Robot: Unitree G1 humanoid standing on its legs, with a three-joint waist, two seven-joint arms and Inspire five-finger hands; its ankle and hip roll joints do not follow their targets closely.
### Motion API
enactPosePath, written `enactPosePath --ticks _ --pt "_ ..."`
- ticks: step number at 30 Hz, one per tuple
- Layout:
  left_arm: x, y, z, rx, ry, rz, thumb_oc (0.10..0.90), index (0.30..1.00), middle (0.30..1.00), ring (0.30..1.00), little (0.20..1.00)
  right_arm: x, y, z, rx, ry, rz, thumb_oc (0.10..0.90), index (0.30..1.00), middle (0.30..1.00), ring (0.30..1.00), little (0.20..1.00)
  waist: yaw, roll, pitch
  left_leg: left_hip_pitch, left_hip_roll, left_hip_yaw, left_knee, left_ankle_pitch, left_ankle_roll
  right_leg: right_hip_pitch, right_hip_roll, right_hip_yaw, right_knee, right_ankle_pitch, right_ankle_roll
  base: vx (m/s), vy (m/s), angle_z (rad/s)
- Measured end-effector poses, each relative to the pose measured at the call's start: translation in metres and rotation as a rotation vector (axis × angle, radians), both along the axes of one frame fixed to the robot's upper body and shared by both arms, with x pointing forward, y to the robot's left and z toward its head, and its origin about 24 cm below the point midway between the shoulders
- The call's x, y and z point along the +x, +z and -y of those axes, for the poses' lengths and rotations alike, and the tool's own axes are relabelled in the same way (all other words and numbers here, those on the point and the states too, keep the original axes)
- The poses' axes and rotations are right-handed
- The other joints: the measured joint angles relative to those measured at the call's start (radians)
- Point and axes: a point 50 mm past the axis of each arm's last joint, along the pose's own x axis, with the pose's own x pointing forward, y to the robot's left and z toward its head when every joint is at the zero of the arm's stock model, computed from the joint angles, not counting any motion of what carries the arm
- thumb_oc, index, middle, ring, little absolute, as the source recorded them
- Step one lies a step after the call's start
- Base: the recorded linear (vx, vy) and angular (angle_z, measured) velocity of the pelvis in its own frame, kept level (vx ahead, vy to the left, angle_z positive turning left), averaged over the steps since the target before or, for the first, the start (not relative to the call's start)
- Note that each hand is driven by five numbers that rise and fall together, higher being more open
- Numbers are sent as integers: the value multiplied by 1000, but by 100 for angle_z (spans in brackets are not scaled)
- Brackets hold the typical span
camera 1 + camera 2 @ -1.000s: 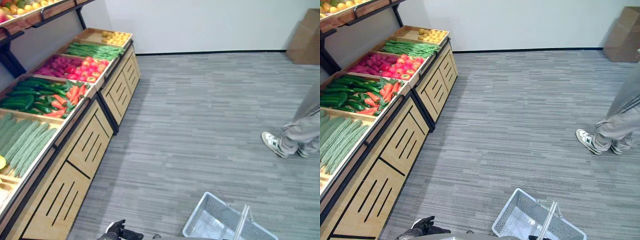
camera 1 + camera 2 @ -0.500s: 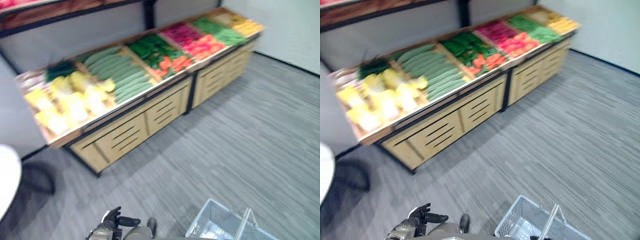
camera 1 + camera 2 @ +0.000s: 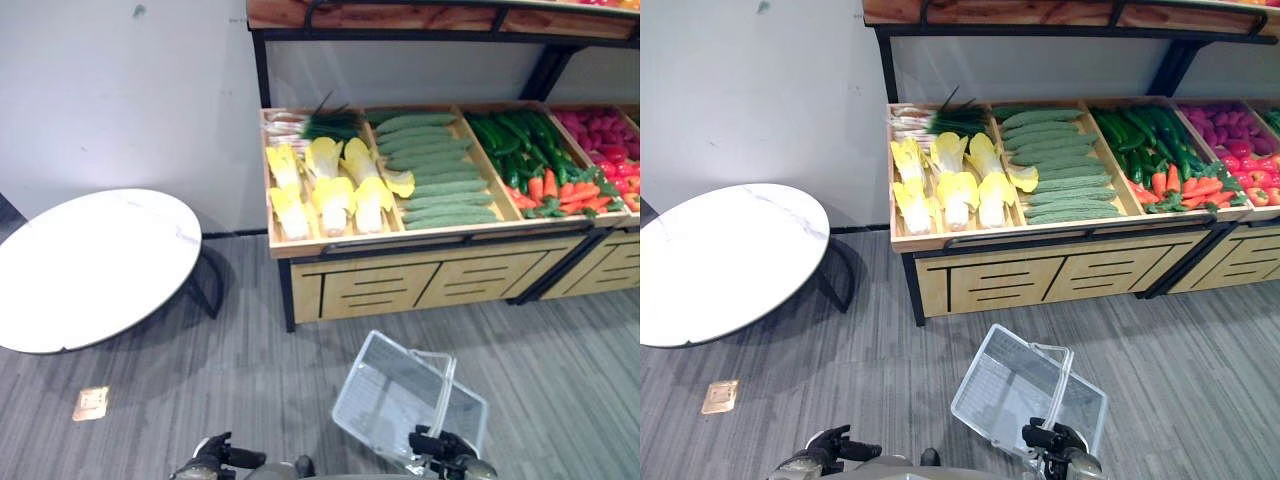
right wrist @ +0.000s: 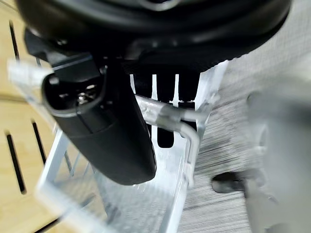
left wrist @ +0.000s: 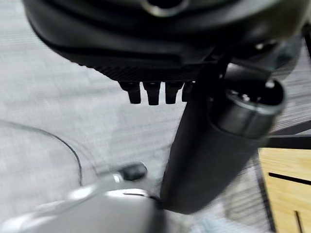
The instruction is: Get the vegetables into the basket
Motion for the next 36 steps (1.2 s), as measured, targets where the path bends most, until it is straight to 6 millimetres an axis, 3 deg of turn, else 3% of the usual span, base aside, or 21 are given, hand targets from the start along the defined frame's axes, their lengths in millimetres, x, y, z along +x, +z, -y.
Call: enactPosePath --ticks 1,2,3,4,6,7,9,11,12,14,17,18,19,24,27,31,33,34,36 --pt "0 1 -2 5 -1 3 900 1000 1000 1000 1000 9 3 6 -15 29 3 400 300 300 300 300 -1 9 -2 -6 9 -6 -3 5 1 -43 71 108 -21 -21 14 160 -58 62" --pt "12 4 -1 5 -18 43 900 1000 1000 1000 1000 17 7 10 -25 47 13 400 300 300 300 300 -6 7 -1 -5 13 -31 -14 -3 -20 -88 122 139 -97 -55 9 314 -189 93" --pt "13 6 -8 28 -17 50 900 1000 1000 1000 1000 23 7 5 -13 63 22 400 300 300 300 300 -5 5 2 5 25 -51 -41 16 -21 -99 207 178 -326 -99 0 160 -130 94" --pt "11 6 -12 41 -12 45 900 1000 1000 1000 1000 24 6 1 2 64 21 400 300 300 300 300 -5 -10 8 25 21 -57 -59 23 -32 -116 223 137 -416 -93 -11 203 -173 62" --pt "2 4 -15 55 2 13 900 1000 1000 1000 1000 20 1 -14 46 79 -10 400 300 300 300 300 5 -30 8 28 27 -64 -74 13 -50 -120 276 154 -625 -48 -16 130 -96 36" --pt "-8 1 -12 49 4 -17 900 1000 1000 1000 1000 8 -4 -21 68 54 -27 400 300 300 300 300 -12 -32 3 48 37 -112 -76 19 -64 -70 303 163 -680 40 -30 122 -79 60" --pt "-19 -3 -6 34 2 -39 900 1000 1000 1000 1000 -4 -8 -20 69 39 -80 400 300 300 300 300 4 -35 -3 95 42 -124 -76 6 -98 -4 303 142 -764 154 -59 120 -70 32" --pt "-24 -4 -3 25 1 -48 900 1000 1000 1000 1000 -11 -10 -19 69 32 -112 400 300 300 300 300 17 -21 -21 105 68 -119 -69 -14 -123 43 327 137 -830 163 -75 85 -86 -2" --pt "-23 -4 -3 25 1 -44 900 1000 1000 1000 1000 -13 -11 -19 74 28 -126 400 300 300 300 300 19 -18 -26 104 83 -116 -58 -26 -140 91 342 131 -908 205 -99 40 -83 2" --pt "-23 -4 -2 23 -7 -44 900 1000 1000 1000 1000 -19 -12 -18 73 21 -150 400 300 300 300 300 20 -21 -33 107 84 -112 -39 -32 -149 131 347 136 -969 227 -107 29 -77 -6" --pt "-24 -5 2 13 -8 -46 900 1000 1000 1000 1000 -36 -14 -11 59 6 -196 400 300 300 300 300 18 -26 -45 98 76 -111 4 -53 -163 158 340 158 -969 216 -119 19 -82 -16" --pt "-21 -6 9 -4 -12 -38 900 1000 1000 1000 1000 -49 -13 0 34 -13 -228 400 300 300 300 300 9 4 -59 95 103 -113 -26 -52 -152 156 362 147 -969 206 -112 15 -66 -1" --pt "-20 -6 10 -7 -12 -35 900 1000 1000 1000 1000 -56 -14 3 26 -28 -255 400 300 300 300 300 8 6 -62 102 109 -114 -32 -61 -147 157 369 143 -969 203 -108 4 -70 5" --pt "-21 -5 7 -9 6 -29 900 1000 1000 1000 1000 -82 -16 6 24 -91 -329 400 300 300 300 300 0 -12 -67 106 110 -102 -52 -49 -141 151 361 120 -974 197 -113 10 -44 -7" --pt "-24 -6 6 -28 79 -22 900 1000 1000 1000 1000 -86 -16 7 18 -96 -337 400 300 300 300 300 -8 -10 -66 106 110 -102 -54 -46 -142 149 359 109 -974 198 -111 1 -9 -1" --pt "5 7 16 -139 224 191 900 1000 1000 1000 1000 -85 -14 11 8 -134 -324 400 300 300 300 300 -2 9 -45 105 110 -118 -54 -38 -146 153 357 92 -974 208 -101 -30 -11 12" --pt "21 29 24 -226 282 363 900 1000 1000 1000 1000 -80 -14 11 11 -142 -295 400 300 300 300 300 5 14 -28 104 111 -121 -53 -36 -149 154 358 89 -974 208 -101 -34 -12 10" --pt "46 71 37 -362 309 605 900 1000 1000 1000 1000 -81 -13 12 14 -155 -274 400 300 300 300 300 21 21 -7 103 111 -136 -57 -29 -150 156 356 79 -974 208 -101 -23 -12 20" --pt "67 102 45 -442 301 777 900 1000 1000 1000 1000 -83 -13 14 10 -178 -278 400 300 300 300 300 33 34 -6 101 109 -145 -58 -26 -150 158 353 70 -974 208 -101 -8 -10 20"
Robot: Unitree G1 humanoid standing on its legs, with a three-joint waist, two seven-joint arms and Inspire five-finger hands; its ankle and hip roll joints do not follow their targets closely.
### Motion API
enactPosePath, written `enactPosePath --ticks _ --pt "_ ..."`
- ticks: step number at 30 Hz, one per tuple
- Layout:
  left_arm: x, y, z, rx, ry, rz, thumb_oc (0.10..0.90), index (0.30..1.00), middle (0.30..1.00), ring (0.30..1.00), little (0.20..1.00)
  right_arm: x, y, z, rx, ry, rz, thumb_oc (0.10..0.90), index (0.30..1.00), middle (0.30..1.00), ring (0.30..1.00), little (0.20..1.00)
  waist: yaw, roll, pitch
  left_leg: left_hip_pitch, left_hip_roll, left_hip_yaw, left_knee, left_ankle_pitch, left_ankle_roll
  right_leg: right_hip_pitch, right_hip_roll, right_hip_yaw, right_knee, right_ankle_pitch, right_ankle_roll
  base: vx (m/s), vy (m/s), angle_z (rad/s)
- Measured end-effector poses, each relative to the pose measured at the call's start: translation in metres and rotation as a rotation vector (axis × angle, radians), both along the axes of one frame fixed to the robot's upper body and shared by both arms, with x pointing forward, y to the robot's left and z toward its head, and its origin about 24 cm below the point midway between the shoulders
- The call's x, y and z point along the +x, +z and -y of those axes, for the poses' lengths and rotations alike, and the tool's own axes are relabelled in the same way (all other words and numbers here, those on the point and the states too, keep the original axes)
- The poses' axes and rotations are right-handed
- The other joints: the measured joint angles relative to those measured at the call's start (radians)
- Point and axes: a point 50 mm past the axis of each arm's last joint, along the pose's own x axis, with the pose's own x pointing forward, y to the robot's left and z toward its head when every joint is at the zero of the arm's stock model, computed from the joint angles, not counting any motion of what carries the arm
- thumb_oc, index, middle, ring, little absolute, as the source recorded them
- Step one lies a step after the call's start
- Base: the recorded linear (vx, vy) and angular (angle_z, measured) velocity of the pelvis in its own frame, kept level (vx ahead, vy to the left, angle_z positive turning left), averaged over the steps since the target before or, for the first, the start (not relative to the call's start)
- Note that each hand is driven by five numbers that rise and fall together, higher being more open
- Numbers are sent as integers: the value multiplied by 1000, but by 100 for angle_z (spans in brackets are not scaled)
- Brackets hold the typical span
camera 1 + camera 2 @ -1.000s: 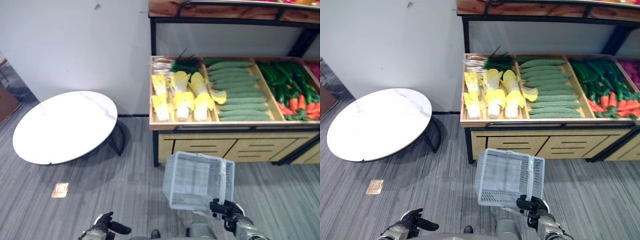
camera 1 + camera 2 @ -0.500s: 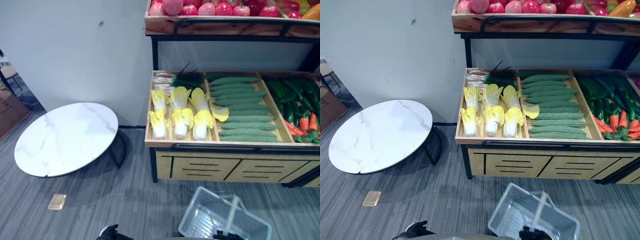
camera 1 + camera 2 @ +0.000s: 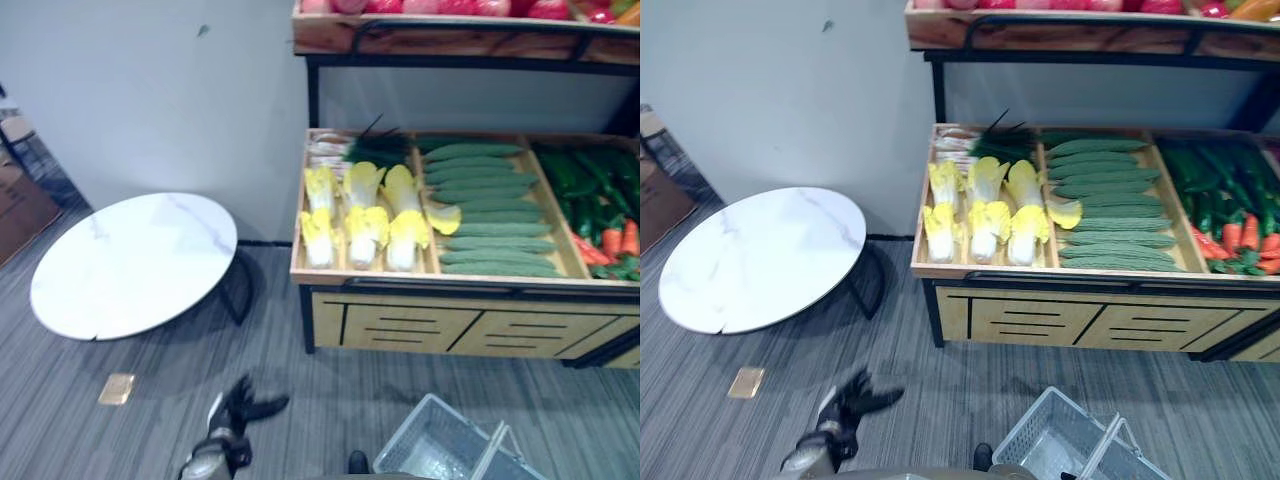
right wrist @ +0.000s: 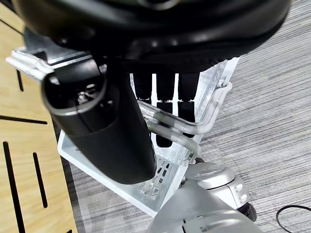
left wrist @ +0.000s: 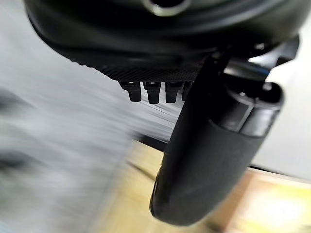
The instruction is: Get the vegetables into the basket
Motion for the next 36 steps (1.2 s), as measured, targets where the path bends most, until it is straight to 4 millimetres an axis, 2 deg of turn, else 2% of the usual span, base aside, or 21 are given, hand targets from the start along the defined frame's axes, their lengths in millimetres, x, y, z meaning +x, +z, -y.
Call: enactPosePath --ticks 1,4,5,8,12,13,16,18,20,21,22,24,25,26,28,30,31,36 --pt "15 29 -2 -5 15 129 900 1000 1000 1000 1000 4 0 1 -2 -1 8 400 300 300 300 300 2 5 1 -2 1 -2 1 0 0 -1 0 -1 0 0 0 5 -13 7" --pt "44 70 -16 52 40 315 900 1000 1000 1000 1000 10 1 2 -5 10 20 400 300 300 300 300 1 25 -5 -3 2 -6 1 0 -1 -1 1 -5 0 0 0 9 -13 2" --pt "59 98 -27 124 56 427 900 1000 1000 1000 1000 12 1 2 -4 14 24 400 300 300 300 300 -1 31 -8 -2 3 -7 3 1 -2 0 2 -5 0 0 0 0 0 0" --pt "77 128 -25 179 44 556 900 1000 1000 1000 1000 10 2 6 -16 49 7 400 300 300 300 300 0 38 -11 6 1 -5 3 1 -2 5 1 -1 0 0 0 9 -3 -1" --pt "90 142 -11 228 -45 621 900 1000 1000 1000 1000 14 2 5 -13 64 13 400 300 300 300 300 -16 44 -14 10 0 1 2 1 -2 5 0 6 -1 0 1 31 -8 -5" --pt "99 149 5 320 -173 655 900 1000 1000 1000 1000 16 2 5 -12 79 12 400 300 300 300 300 -21 44 -14 11 -1 4 1 1 -2 4 0 9 0 1 2 26 -4 -7" --pt "110 161 28 443 -340 725 900 1000 1000 1000 1000 23 3 4 -10 90 26 400 300 300 300 300 -53 50 -13 14 -3 13 0 1 -1 1 -1 17 -1 2 3 19 4 -8" --pt "125 171 52 604 -494 783 900 1000 1000 1000 1000 31 4 4 -17 112 38 400 300 300 300 300 -72 61 -14 11 -5 26 -1 1 -1 -6 -2 28 0 5 7 8 15 -14" --pt "138 180 73 716 -580 835 900 1000 1000 1000 1000 36 6 8 -31 137 41 400 300 300 300 300 -98 86 -15 7 -9 38 -3 1 -1 -14 -5 43 -1 8 12 -9 27 -21" --pt "153 179 94 792 -648 844 900 1000 1000 1000 1000 40 8 14 -49 148 45 400 300 300 300 300 -111 111 -18 0 -14 47 -3 2 -1 -27 -10 50 -1 11 16 -5 30 -21" --pt "162 176 103 860 -693 819 900 1000 1000 1000 1000 44 10 19 -65 157 48 400 300 300 300 300 -121 125 -20 -10 -17 57 -4 2 -1 -35 -12 57 0 12 18 -5 36 -30" --pt "170 172 109 947 -731 788 900 1000 1000 1000 1000 60 15 24 -85 180 85 400 300 300 300 300 -168 165 -21 -24 -22 81 -6 2 -1 -61 -13 76 -1 13 18 -10 26 -38" --pt "181 170 127 1148 -837 798 900 1000 1000 1000 1000 64 18 30 -110 210 88 400 300 300 300 300 -184 189 -18 -42 -26 94 -4 3 -1 -82 -15 91 0 27 27 -17 19 -43" --pt "185 169 133 1249 -891 803 900 1000 1000 1000 1000 65 19 31 -117 210 87 400 300 300 300 300 -200 193 -13 -54 -31 112 9 3 -1 -99 -16 111 0 31 24 2 22 -38" --pt "191 170 136 1381 -924 816 900 1000 1000 1000 1000 71 23 37 -141 230 99 400 300 300 300 300 -214 208 0 -68 -32 128 10 5 -1 -115 -15 125 0 27 19 9 4 -36" --pt "198 176 140 1626 -1011 864 900 1000 1000 1000 1000 77 28 47 -177 244 115 400 300 300 300 300 -243 231 12 -100 -32 144 0 5 -1 -154 -11 139 0 31 19 -12 1 -33" --pt "205 181 137 1747 -1022 868 900 1000 1000 1000 1000 83 31 50 -191 250 132 400 300 300 300 300 -251 233 28 -117 -32 158 1 7 -2 -181 -9 155 5 39 22 21 -2 -37" --pt "215 186 121 2028 -1062 852 900 1000 1000 1000 1000 92 34 48 -199 275 181 400 300 300 300 300 -286 232 71 -141 -25 184 -19 6 -2 -225 3 166 6 42 24 33 -5 -23"
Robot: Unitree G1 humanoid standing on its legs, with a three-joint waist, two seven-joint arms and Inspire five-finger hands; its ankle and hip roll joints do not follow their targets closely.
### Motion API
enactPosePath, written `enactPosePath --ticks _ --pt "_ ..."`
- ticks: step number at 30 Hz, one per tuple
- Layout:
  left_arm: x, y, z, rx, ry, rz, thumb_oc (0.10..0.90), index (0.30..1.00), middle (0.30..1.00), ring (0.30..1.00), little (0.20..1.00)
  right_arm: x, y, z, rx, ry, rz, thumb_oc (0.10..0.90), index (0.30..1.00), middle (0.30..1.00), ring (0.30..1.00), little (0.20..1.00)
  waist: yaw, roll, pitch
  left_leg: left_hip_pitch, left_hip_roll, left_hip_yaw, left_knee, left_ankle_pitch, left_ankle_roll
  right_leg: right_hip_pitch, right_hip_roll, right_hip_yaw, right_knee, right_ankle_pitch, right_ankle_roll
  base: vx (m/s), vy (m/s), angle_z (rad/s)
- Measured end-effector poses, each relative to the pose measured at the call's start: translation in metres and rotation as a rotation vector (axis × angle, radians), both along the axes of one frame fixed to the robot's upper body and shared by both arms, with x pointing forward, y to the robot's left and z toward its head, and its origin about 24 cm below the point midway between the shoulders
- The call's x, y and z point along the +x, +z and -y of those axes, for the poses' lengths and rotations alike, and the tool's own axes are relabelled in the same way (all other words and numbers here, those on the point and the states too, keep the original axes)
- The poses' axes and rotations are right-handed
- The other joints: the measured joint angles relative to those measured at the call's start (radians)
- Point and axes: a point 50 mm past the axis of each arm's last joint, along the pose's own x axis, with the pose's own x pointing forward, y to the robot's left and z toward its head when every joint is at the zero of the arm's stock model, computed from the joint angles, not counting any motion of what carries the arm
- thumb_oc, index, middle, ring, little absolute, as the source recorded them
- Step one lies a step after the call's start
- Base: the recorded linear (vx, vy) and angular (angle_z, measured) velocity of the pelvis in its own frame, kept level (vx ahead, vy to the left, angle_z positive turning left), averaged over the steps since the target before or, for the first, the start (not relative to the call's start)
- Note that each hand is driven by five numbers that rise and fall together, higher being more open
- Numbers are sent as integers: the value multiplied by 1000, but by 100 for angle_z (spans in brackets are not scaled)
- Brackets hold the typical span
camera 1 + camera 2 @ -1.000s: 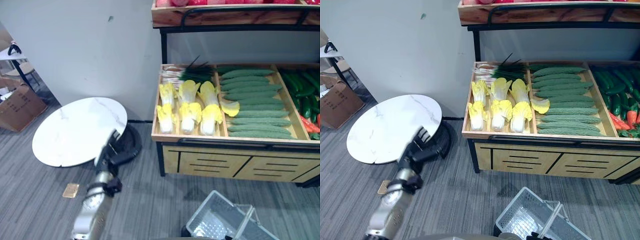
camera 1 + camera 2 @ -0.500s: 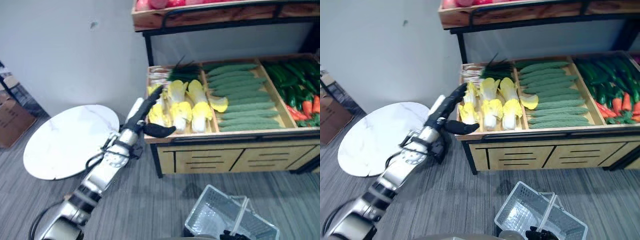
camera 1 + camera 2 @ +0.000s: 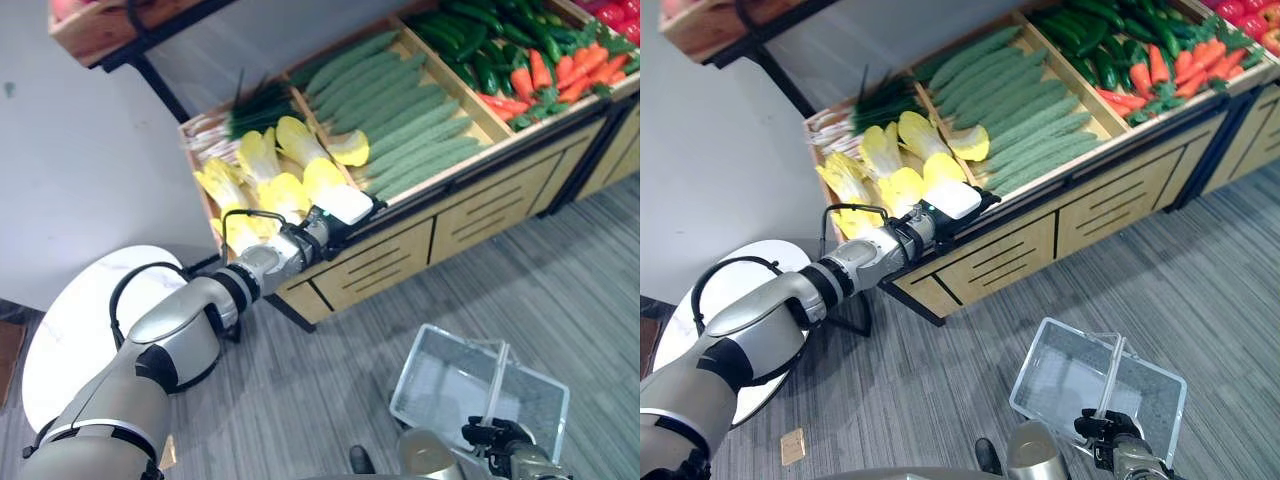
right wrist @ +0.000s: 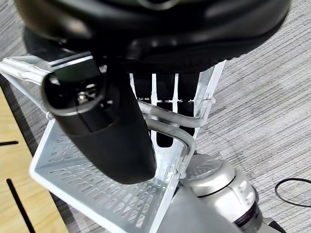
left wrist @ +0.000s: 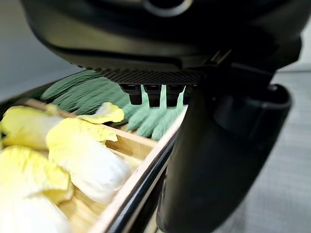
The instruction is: Get the vegetables into the basket
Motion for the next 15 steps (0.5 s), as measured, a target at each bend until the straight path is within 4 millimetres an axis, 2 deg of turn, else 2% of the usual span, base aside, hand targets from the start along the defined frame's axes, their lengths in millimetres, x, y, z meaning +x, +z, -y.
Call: enactPosePath --ticks 3,7,15 --pt "4 -2 -9 56 28 26 900 1000 1000 1000 1000 5 0 -4 15 13 25 400 300 300 300 300 -3 -8 16 -6 1 8 0 0 0 -9 1 1 0 8 -1 55 10 -8" --pt "11 5 -37 89 97 75 900 1000 1000 1000 1000 11 -2 -17 47 41 59 400 300 300 300 300 1 -38 39 -15 6 3 0 0 0 -15 5 -12 0 20 -4 78 5 8" --pt "17 14 -80 183 196 163 900 1000 1000 1000 1000 14 -3 -23 53 83 60 400 300 300 300 300 32 -49 41 16 3 -5 0 0 1 25 -1 -22 0 7 1 50 15 6"
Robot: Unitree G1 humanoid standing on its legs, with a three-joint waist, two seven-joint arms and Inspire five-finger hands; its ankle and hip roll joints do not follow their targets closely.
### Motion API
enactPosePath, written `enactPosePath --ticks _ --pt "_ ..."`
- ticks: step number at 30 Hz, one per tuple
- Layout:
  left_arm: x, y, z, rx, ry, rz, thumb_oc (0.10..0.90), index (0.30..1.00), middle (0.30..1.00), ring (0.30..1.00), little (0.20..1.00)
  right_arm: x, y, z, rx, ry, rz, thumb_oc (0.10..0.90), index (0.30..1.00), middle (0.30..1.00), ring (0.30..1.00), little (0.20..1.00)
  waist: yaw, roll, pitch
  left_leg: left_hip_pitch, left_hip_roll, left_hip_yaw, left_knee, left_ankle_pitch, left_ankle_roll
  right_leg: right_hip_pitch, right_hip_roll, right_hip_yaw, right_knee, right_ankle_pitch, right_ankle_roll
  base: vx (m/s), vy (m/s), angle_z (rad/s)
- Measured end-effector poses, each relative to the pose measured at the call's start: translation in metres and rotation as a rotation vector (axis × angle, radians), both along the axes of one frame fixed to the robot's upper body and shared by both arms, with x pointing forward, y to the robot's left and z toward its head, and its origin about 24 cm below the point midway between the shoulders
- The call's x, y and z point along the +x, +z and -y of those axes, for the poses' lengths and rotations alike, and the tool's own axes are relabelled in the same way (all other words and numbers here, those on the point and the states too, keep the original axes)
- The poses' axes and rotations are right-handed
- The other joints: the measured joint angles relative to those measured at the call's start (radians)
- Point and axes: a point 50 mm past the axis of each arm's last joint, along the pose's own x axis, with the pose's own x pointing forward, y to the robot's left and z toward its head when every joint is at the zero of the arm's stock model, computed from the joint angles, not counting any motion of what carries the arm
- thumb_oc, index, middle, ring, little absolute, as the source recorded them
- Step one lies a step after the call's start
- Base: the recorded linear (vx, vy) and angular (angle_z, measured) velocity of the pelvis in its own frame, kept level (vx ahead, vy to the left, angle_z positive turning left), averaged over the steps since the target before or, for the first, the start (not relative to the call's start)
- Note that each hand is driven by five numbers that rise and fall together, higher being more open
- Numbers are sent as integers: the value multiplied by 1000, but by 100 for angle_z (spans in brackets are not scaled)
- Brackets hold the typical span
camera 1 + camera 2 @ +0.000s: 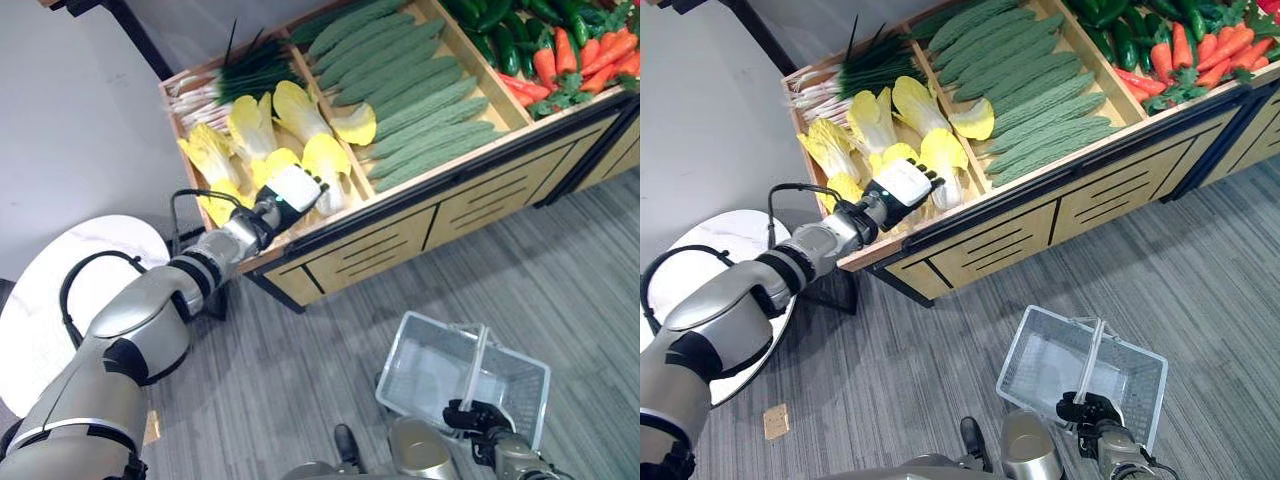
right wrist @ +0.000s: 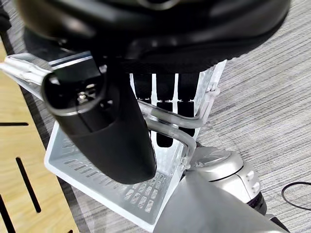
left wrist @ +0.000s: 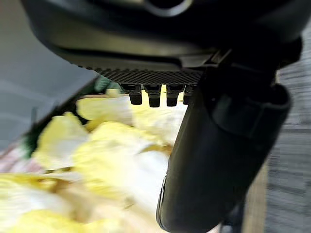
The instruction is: Get the vegetables into the basket
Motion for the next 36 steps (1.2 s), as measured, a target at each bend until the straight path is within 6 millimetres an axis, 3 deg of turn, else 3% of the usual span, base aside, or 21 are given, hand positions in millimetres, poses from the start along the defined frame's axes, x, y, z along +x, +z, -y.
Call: enactPosePath --ticks 6,17,20,36 --pt "-1 1 7 1 -29 17 900 1000 1000 1000 1000 2 -1 -4 1 21 -1 400 300 300 300 300 17 -18 -1 -15 -6 -9 0 -1 2 -14 -7 -8 0 2 5 -25 20 5" --pt "1 -6 2 29 -15 67 900 1000 1000 1000 1000 14 0 -18 26 52 55 400 300 300 300 300 -9 -51 -18 -125 -30 49 0 2 12 -144 -16 50 0 43 10 -46 13 -17" --pt "4 9 -1 22 -14 142 900 1000 1000 1000 1000 25 3 -25 28 95 92 400 300 300 300 300 -5 -67 -26 -183 -41 62 0 15 31 -206 -23 64 0 58 22 -16 15 -10" --pt "7 24 -14 56 4 197 900 1000 1000 1000 1000 28 2 -34 55 77 122 400 300 300 300 300 -6 -91 -65 -271 -66 90 0 30 44 -304 -44 90 0 75 46 4 5 -3"
